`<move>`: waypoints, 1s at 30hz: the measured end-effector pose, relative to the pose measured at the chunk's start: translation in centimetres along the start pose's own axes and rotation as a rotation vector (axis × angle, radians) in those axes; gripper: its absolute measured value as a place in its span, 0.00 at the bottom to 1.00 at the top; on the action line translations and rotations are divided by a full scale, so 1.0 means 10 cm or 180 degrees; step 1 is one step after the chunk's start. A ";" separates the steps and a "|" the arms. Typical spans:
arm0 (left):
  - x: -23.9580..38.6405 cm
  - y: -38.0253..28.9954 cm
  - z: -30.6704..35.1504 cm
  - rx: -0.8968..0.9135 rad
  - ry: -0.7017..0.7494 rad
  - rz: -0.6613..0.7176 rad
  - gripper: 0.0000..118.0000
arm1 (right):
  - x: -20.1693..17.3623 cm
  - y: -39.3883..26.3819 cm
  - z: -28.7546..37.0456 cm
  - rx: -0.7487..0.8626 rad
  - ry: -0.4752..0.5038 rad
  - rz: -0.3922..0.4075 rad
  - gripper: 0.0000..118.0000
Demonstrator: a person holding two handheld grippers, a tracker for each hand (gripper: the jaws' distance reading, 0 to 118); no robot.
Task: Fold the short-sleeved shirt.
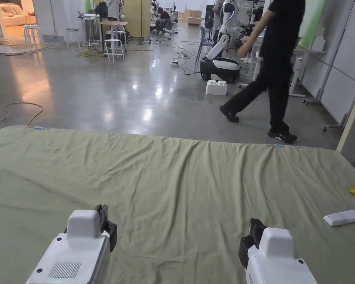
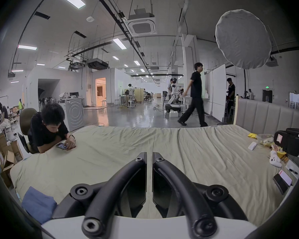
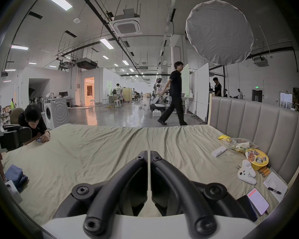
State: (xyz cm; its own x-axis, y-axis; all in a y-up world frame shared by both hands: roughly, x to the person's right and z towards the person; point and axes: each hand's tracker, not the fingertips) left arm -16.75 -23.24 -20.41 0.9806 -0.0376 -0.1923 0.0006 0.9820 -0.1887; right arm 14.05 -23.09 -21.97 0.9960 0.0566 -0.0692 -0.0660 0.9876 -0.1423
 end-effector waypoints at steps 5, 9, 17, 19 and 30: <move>0.00 0.01 -0.01 -0.0019 0.0016 0.0019 0.05 | -0.01 -0.02 -0.01 -0.0020 0.0021 -0.0003 0.03; 0.00 0.01 -0.01 -0.0008 -0.0028 0.0053 0.27 | -0.02 -0.04 -0.01 -0.0024 0.0007 0.0008 0.33; 0.00 -0.01 0.02 0.0063 0.0048 -0.0015 0.75 | -0.01 -0.08 -0.02 -0.0015 -0.0059 0.0052 0.78; 0.02 -0.01 0.02 0.0064 0.0039 -0.0059 0.77 | -0.01 -0.08 -0.02 0.0006 -0.0066 0.0042 0.83; -0.06 0.02 -0.02 0.0014 0.0098 0.0007 0.87 | 0.06 0.06 -0.07 -0.0058 0.0049 -0.0155 0.89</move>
State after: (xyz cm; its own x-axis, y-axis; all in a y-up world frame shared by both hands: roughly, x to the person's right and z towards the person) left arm -17.41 -23.08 -20.47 0.9741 -0.0411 -0.2223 -0.0005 0.9829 -0.1840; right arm 14.52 -22.55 -22.82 0.9970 0.0061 -0.0768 -0.0186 0.9863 -0.1638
